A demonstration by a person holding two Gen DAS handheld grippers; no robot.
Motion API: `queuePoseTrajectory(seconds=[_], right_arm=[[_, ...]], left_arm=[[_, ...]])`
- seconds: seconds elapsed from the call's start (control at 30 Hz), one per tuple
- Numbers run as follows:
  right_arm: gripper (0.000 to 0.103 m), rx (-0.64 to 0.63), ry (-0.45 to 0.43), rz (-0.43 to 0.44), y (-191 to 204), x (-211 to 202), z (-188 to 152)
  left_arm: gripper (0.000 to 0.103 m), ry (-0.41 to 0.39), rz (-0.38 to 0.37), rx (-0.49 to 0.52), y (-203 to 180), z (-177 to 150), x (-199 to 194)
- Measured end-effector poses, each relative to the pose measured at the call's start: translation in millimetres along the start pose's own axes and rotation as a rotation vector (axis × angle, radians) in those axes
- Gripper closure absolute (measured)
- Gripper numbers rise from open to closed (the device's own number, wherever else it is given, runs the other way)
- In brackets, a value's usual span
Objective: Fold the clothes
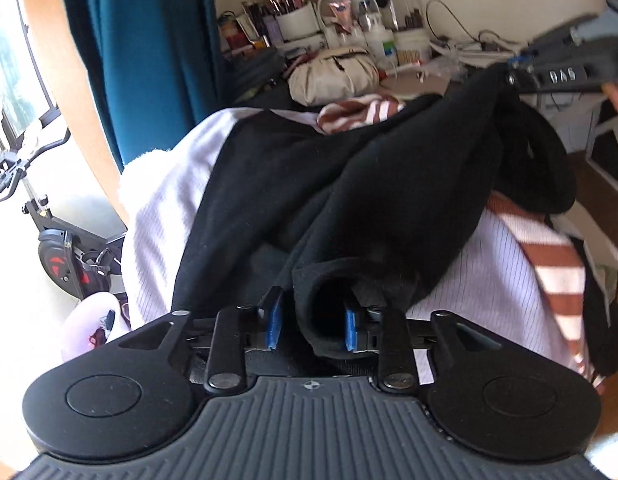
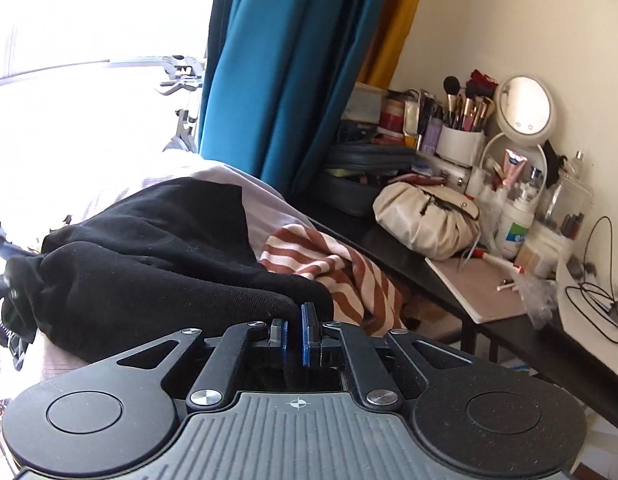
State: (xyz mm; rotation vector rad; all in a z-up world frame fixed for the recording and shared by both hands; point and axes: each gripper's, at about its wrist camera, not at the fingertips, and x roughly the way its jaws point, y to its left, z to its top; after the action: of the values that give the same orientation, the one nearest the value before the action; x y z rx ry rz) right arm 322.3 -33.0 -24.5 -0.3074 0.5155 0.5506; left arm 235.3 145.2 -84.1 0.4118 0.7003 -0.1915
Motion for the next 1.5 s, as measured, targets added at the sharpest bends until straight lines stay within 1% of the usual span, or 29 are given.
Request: queuePoseTrajectory(seconds=[0.1,0.13,0.2,0.23,0.27,0.33,0.4,0.43,0.47,0.53,0.57,0.63,0.67,0.73,0.8,0.83,0.97,1.03,1.07,1.13,1.2,1.27,1.37,1.5], right_arm=[[0.092,-0.027,0.016,-0.007,5,5,-6],[0.087,-0.040,0.020,-0.003,6,6,-8],[0.079,-0.066,0.037,0.009,9,11,-12],[0.076,-0.083,0.046,0.013,11,13,-14],[0.076,-0.100,0.054,0.017,13,16,-16],[0.075,-0.108,0.063,0.026,16,19,-18],[0.077,-0.093,0.059,0.030,17,20,-17],[0.089,-0.071,0.048,0.031,16,19,-15],[0.096,-0.031,0.033,0.033,14,17,-10],[0.098,0.052,0.002,0.038,8,13,0],[0.098,0.113,-0.021,0.051,0,7,10],[0.099,0.208,-0.073,0.079,-14,-5,28],[0.099,0.244,-0.113,0.096,-19,-13,39],[0.099,0.282,-0.212,0.123,-24,-33,66],[0.099,0.302,-0.318,0.151,-28,-58,97],[0.099,0.303,-0.357,0.158,-32,-73,110],[0.099,0.273,-0.571,0.183,-28,-132,154],[0.099,0.258,-0.658,0.181,-28,-161,170],[0.099,0.251,-0.705,0.181,-27,-176,177],[0.099,0.245,-0.774,0.175,-25,-203,186],[0.099,0.241,-0.799,0.160,-23,-223,192],[0.099,0.248,-0.805,0.140,-22,-237,192],[0.099,0.276,-0.802,0.116,-20,-256,186],[0.099,0.295,-0.788,0.041,-12,-279,170]], left_arm=[[0.062,0.003,0.029,0.067,-8,0,1],[0.061,0.003,0.030,0.071,-8,0,1],[0.061,0.005,0.010,0.049,-3,-1,2],[0.076,0.012,-0.005,0.019,1,0,2],[0.092,0.022,-0.022,-0.017,5,2,2],[0.095,0.027,-0.041,-0.082,12,6,-2],[0.096,-0.011,-0.027,-0.141,20,11,-16],[0.096,-0.037,-0.018,-0.174,25,15,-24],[0.096,-0.072,-0.012,-0.227,33,19,-35],[0.097,-0.149,-0.003,-0.350,52,27,-58],[0.097,-0.189,-0.005,-0.429,64,33,-69],[0.098,-0.286,-0.029,-0.584,90,44,-93],[0.098,-0.348,-0.030,-0.643,102,50,-107],[0.100,-0.477,-0.025,-0.706,120,61,-135],[0.100,-0.584,-0.005,-0.722,133,75,-164],[0.100,-0.629,0.005,-0.719,137,81,-176],[0.100,-0.823,0.036,-0.667,148,101,-221],[0.100,-0.890,0.040,-0.650,149,105,-239],[0.100,-0.915,0.033,-0.647,149,106,-246],[0.100,-0.956,0.007,-0.644,151,107,-257],[0.100,-1.000,-0.023,-0.629,149,108,-264],[0.100,-1.038,-0.057,-0.607,147,110,-271],[0.100,-1.046,-0.161,-0.587,138,115,-261],[0.100,-1.045,-0.308,-0.562,127,122,-246]])
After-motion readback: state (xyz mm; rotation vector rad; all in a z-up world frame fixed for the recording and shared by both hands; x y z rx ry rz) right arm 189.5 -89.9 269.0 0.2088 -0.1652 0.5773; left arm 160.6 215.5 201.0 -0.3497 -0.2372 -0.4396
